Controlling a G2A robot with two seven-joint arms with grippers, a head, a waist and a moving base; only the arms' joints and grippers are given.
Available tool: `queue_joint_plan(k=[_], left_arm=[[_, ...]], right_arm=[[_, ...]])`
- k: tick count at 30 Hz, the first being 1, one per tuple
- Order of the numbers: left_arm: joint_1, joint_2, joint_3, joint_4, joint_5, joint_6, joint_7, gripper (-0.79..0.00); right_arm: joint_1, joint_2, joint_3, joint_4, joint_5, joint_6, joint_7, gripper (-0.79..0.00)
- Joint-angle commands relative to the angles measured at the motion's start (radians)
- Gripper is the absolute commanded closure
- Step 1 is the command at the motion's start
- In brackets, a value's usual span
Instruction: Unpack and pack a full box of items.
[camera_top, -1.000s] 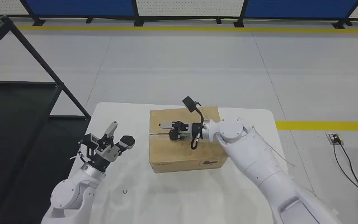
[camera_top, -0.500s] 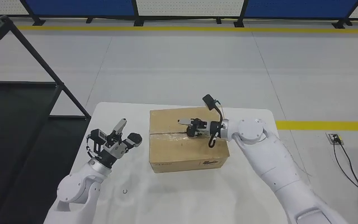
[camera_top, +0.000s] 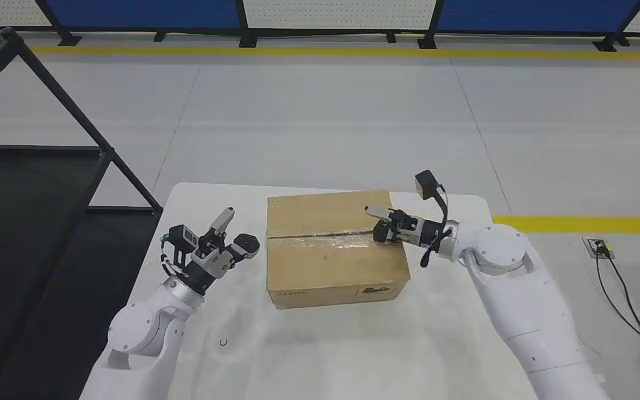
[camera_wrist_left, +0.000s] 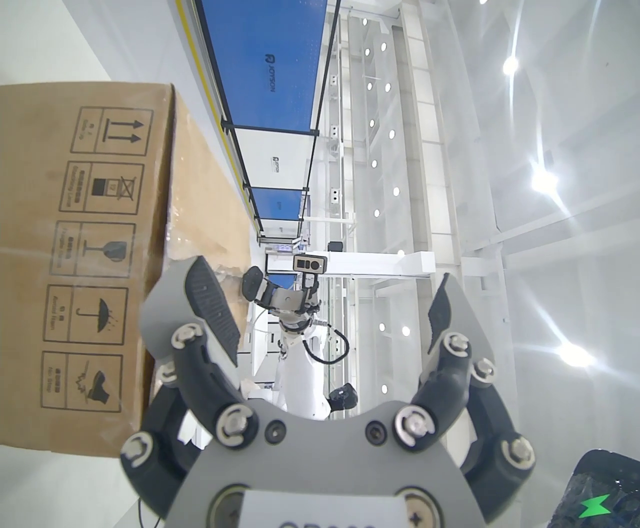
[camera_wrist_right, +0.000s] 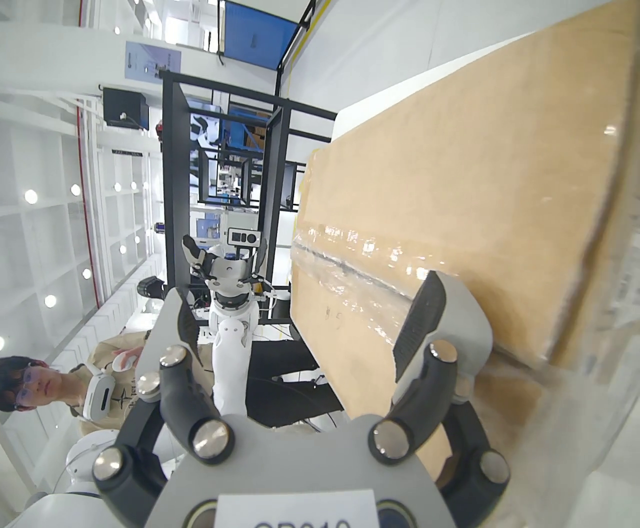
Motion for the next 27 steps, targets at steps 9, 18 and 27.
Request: queue_joint_plan(k=[9,18,27], left_arm=[[-0.02,0.001,0.01,0.011,0.01,0.009,0.006,-0.785],[-0.04,0.0,0.024,0.026,0.012,0.012,0.008,-0.785],[-0.044,0.001,0.026,0.034,0.009,0.009,0.011,-0.785]], right_arm=[[-0.037,0.027,0.091,0.043,0.053,-0.035,0.002,-0.785],[-0.058,0.041,0.122,0.075,0.088,-0.056,0.014,-0.785],[-0.03,0.033,0.075,0.119,0.099,-0.069,0.01,-0.785]])
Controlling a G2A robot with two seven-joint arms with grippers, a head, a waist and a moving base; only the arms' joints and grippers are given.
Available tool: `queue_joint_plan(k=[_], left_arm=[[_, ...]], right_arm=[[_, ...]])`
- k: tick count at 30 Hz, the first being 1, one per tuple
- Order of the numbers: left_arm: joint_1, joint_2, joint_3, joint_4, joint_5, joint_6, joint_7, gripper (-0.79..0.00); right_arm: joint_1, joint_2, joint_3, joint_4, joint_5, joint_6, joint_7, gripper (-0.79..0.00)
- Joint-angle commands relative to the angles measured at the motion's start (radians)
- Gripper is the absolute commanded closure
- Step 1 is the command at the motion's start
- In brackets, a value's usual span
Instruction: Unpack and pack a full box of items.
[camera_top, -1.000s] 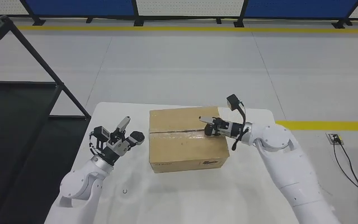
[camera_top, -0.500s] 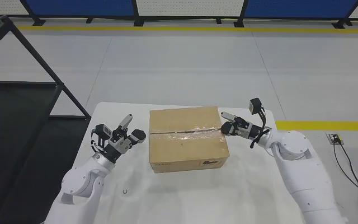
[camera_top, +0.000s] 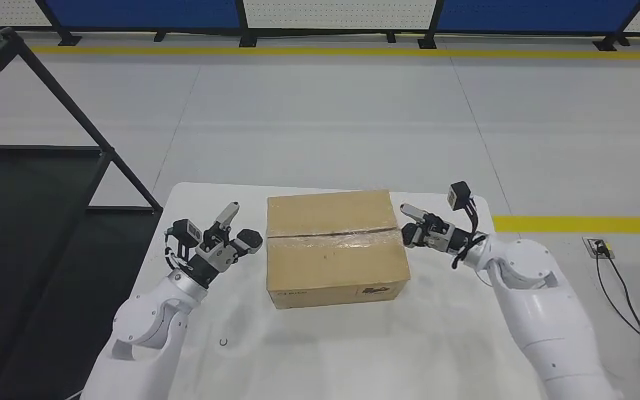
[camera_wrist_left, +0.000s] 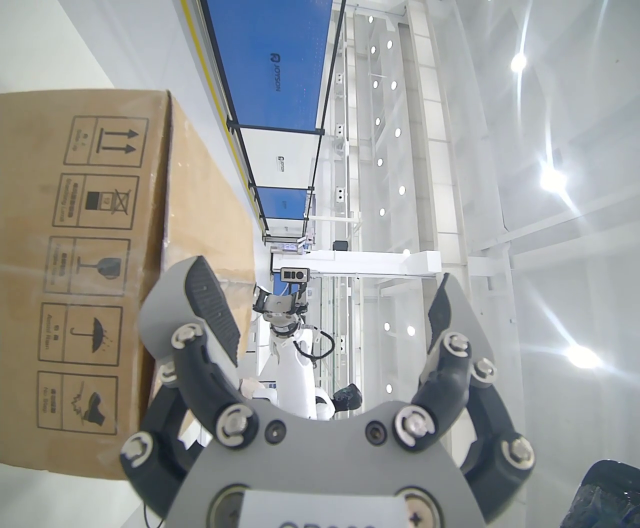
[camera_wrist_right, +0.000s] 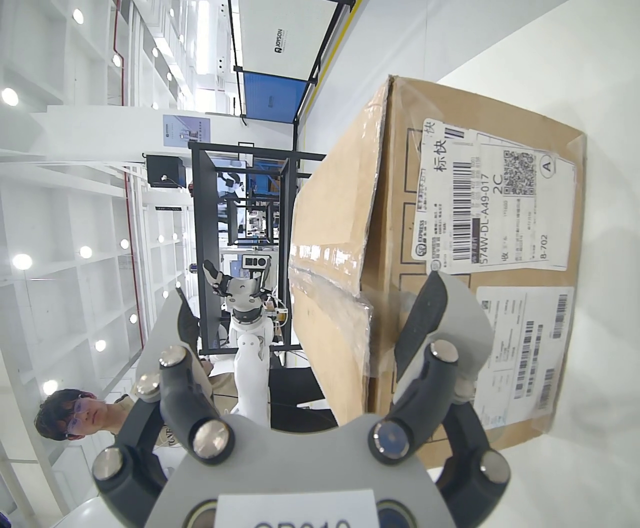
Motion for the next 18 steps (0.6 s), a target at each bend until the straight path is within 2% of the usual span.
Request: queue_joint_plan(k=[1,6,12,18], left_arm=[[0.002,0.0,-0.001,0.0,-0.001,-0.001,0.001,-0.785],[0.011,0.002,-0.013,-0.001,-0.008,-0.007,0.001,-0.785],[0.021,0.005,-0.03,-0.006,-0.02,-0.012,0.001,-0.785],[0.032,0.007,-0.039,-0.013,-0.026,-0.016,-0.001,-0.785]], right_arm=[[0.011,-0.002,-0.011,0.015,0.001,-0.002,-0.004,-0.785],[0.017,0.0,0.001,0.031,0.018,-0.045,-0.033,-0.785],[-0.052,0.015,0.063,-0.081,0.053,-0.149,-0.091,-0.785],[-0.101,0.02,0.054,-0.181,0.063,-0.125,-0.073,-0.785]])
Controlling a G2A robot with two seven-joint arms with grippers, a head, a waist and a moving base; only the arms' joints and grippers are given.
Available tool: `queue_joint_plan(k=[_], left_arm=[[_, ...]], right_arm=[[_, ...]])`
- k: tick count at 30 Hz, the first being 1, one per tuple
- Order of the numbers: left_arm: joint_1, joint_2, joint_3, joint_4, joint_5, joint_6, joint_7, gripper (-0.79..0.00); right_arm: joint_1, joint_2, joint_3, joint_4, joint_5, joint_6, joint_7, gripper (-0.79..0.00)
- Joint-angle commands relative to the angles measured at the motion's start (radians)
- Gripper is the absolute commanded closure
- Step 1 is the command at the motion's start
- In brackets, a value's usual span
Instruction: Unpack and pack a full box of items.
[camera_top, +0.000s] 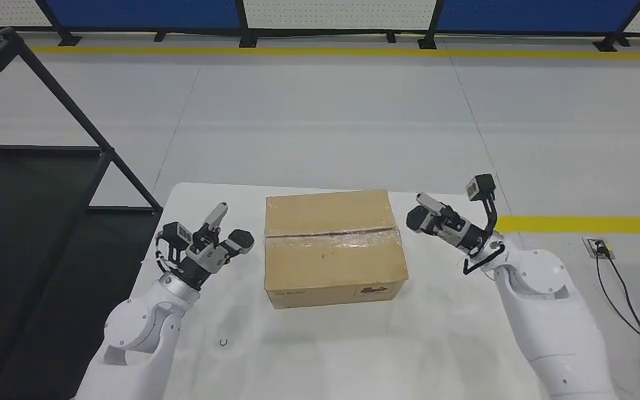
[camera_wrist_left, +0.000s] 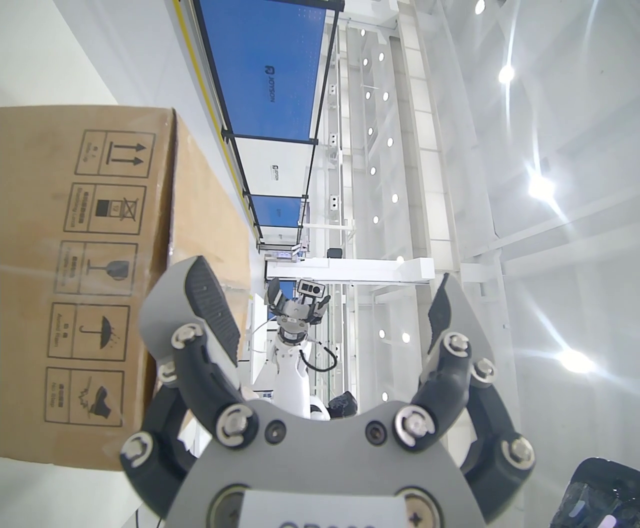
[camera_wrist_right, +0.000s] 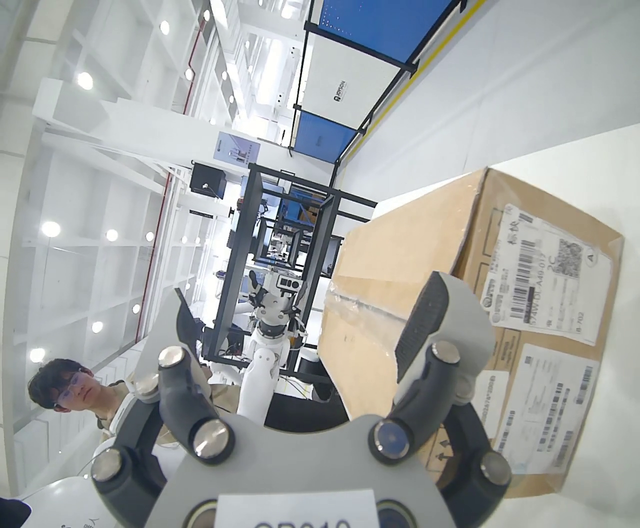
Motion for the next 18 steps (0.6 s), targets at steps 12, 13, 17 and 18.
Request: queue_joint_plan(k=[12,13,17,18], left_arm=[[0.06,0.006,-0.05,-0.024,-0.03,-0.031,0.011,-0.785],[0.066,0.007,-0.055,-0.028,-0.031,-0.033,0.012,-0.785],[0.095,0.009,-0.074,-0.044,-0.043,-0.045,0.014,-0.785],[0.103,0.009,-0.079,-0.049,-0.046,-0.049,0.013,-0.785]], right_arm=[[0.103,-0.034,-0.161,0.098,0.002,0.059,0.029,-0.785],[0.116,-0.038,-0.173,0.11,0.001,0.063,0.024,-0.785],[0.167,-0.057,-0.236,0.156,-0.012,0.103,0.018,-0.785],[0.182,-0.062,-0.251,0.169,-0.015,0.111,0.015,-0.785]])
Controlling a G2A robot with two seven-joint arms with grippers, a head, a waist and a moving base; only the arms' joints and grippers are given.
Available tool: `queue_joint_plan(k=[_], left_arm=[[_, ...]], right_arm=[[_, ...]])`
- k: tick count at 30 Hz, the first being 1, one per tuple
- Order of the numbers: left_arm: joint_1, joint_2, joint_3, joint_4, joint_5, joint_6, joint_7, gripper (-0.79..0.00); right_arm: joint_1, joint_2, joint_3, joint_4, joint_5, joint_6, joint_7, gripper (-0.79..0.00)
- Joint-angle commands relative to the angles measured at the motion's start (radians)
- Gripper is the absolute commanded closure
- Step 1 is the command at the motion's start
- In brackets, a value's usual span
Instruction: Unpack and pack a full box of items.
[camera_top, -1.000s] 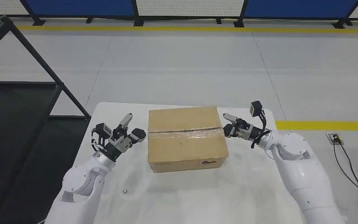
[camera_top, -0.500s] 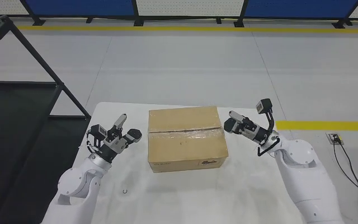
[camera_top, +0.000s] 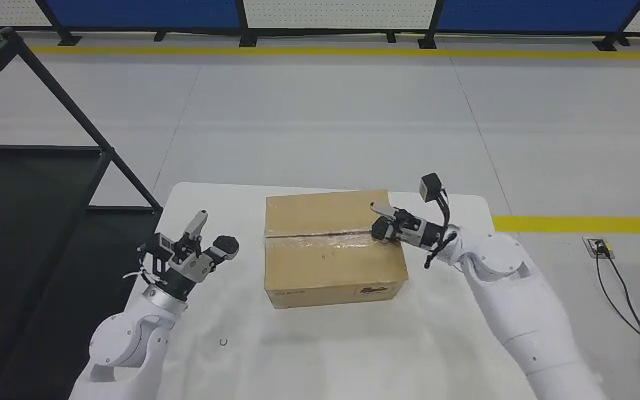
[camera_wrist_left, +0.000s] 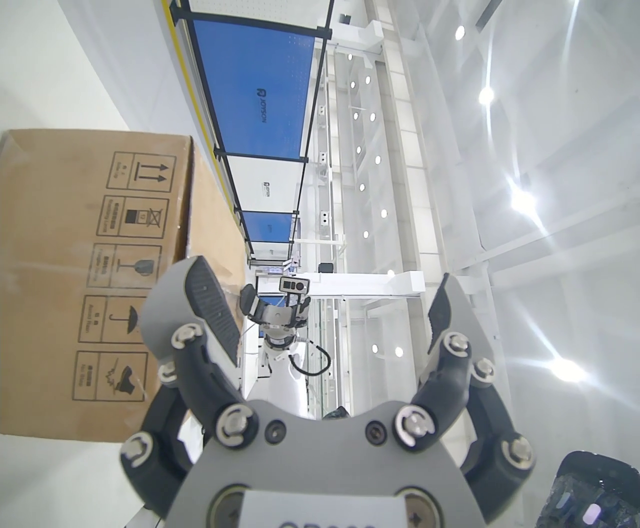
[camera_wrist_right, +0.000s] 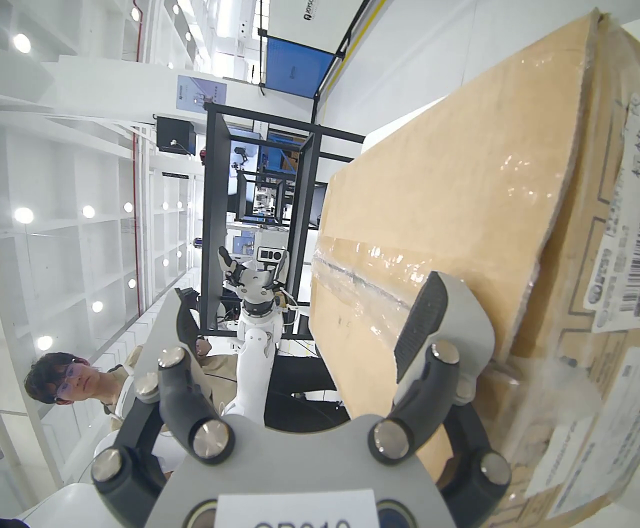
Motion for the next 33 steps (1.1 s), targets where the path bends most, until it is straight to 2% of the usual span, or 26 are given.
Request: queue_joint_plan(k=[1,10,20,33], left_arm=[[0.018,0.001,-0.011,-0.01,-0.007,-0.008,0.0,-0.785],[0.081,0.005,-0.05,-0.048,-0.023,-0.025,-0.004,-0.785],[0.151,0.009,-0.091,-0.084,-0.045,-0.056,-0.025,-0.785],[0.228,0.014,-0.146,-0.11,-0.085,-0.094,-0.072,-0.785]], right_arm=[[0.029,-0.012,-0.035,0.026,-0.002,0.015,-0.003,-0.785],[0.125,-0.075,-0.178,0.119,0.01,0.013,-0.002,-0.785],[0.216,-0.163,-0.317,0.229,0.042,0.022,-0.031,-0.785],[0.294,-0.277,-0.421,0.354,0.082,0.001,-0.104,-0.785]])
